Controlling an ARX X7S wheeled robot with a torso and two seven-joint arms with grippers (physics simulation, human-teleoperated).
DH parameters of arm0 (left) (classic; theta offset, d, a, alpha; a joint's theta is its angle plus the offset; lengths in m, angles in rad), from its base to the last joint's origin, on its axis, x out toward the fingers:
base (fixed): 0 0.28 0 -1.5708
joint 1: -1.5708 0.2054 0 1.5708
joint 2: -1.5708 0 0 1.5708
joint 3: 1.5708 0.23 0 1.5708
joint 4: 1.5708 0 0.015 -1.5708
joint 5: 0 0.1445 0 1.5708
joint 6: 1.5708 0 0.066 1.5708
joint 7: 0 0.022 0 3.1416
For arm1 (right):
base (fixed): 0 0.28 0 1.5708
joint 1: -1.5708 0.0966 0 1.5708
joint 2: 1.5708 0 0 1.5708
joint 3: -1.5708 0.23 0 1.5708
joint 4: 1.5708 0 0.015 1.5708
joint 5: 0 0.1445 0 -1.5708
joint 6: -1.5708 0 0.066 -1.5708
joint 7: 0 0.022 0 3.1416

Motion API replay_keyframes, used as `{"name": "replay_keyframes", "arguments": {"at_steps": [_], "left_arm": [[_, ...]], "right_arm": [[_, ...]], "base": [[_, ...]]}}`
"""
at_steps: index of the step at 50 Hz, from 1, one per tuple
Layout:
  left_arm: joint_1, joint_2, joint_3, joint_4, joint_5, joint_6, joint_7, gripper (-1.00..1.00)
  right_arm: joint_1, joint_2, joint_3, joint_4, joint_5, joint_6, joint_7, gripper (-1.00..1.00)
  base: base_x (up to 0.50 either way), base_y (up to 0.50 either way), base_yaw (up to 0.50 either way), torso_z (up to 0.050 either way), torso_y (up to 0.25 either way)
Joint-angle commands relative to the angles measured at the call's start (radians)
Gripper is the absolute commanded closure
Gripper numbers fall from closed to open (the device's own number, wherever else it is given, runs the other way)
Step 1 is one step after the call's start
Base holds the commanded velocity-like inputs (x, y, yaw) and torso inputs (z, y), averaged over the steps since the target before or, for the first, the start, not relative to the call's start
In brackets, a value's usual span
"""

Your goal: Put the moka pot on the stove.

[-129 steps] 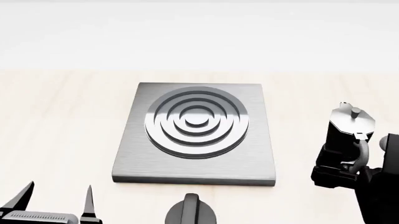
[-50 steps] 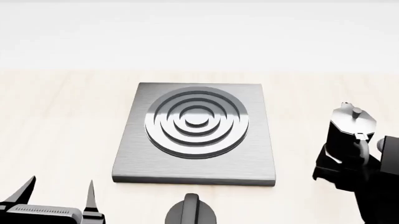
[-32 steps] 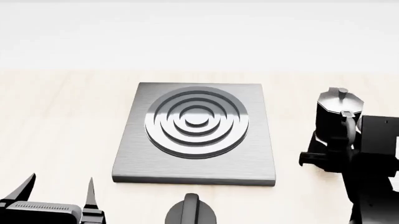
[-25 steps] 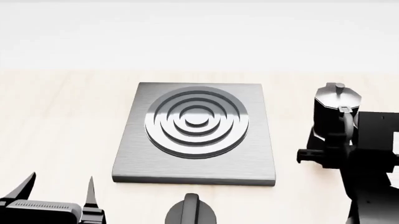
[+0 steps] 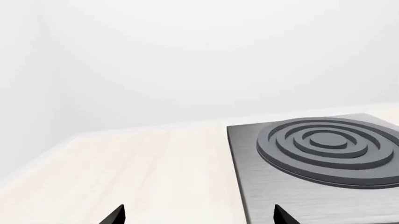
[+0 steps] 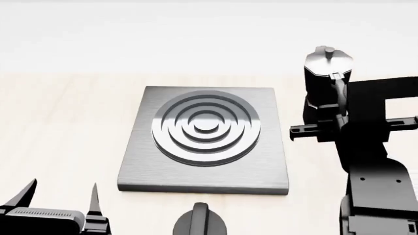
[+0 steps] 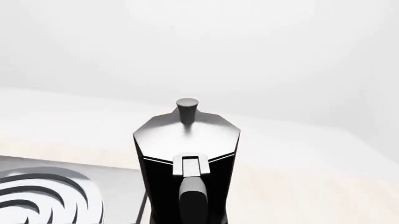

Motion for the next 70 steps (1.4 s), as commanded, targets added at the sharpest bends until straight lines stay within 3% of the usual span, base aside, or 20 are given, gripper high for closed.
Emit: {"name": "replay_keyframes", "arguments": {"at_steps": [1, 16, 30, 39, 70], "left_arm": [[0.004, -0.004, 0.0, 0.011, -0.007, -0.001, 0.001, -1.0], [0.006, -0.009, 0.005, 0.017, -0.011, -0.001, -0.005, -1.0], [0.004, -0.013, 0.003, 0.015, -0.019, 0.001, -0.01, -1.0], [0.022, -0.016, 0.007, 0.038, -0.021, 0.005, -0.018, -1.0], [0.035, -0.021, 0.011, 0.016, -0.039, 0.03, -0.024, -1.0]], "right_arm": [[0.078, -0.028, -0.022, 0.105, -0.023, -0.11, -0.017, 1.0], [0.142, -0.072, -0.055, 0.086, -0.04, -0.077, -0.005, 1.0], [0.279, -0.13, -0.071, 0.436, -0.047, -0.339, -0.002, 1.0], [0.369, -0.169, -0.052, 0.585, -0.027, -0.425, 0.021, 1.0], [0.345, -0.286, -0.047, 0.589, -0.051, -0.463, -0.01, 1.0]], "base": [[0.0, 0.0, 0.0, 0.0, 0.0], [0.0, 0.0, 0.0, 0.0, 0.001], [0.0, 0.0, 0.0, 0.0, 0.001], [0.0, 0.0, 0.0, 0.0, 0.001], [0.0, 0.0, 0.0, 0.0, 0.001]]}}
